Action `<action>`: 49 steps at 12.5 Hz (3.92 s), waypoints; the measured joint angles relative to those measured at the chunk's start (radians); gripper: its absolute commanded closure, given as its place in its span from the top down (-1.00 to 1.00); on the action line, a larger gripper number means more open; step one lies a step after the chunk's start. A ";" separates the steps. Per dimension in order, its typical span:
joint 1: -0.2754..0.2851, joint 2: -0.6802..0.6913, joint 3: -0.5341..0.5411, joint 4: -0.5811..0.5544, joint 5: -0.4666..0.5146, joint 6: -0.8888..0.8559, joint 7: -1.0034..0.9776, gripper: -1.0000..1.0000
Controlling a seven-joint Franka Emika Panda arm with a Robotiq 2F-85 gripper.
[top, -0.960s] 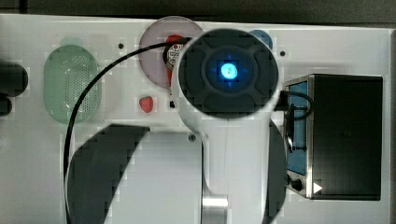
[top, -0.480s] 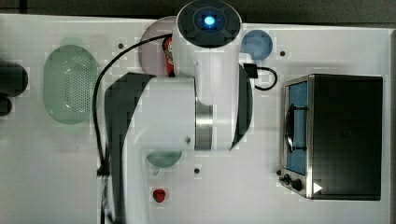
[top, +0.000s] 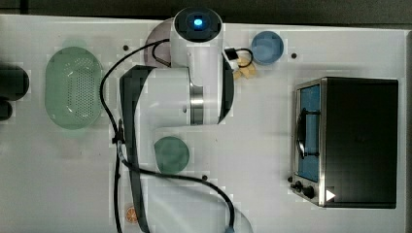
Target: Pick ketchup from plate and place it on table.
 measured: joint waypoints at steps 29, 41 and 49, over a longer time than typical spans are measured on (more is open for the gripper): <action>0.062 0.483 -0.007 0.166 -0.181 0.636 -0.203 0.21; -0.023 0.033 -0.008 0.114 -0.003 0.232 -0.202 0.21; -0.092 -0.201 -0.068 -0.387 0.002 0.356 -0.199 0.21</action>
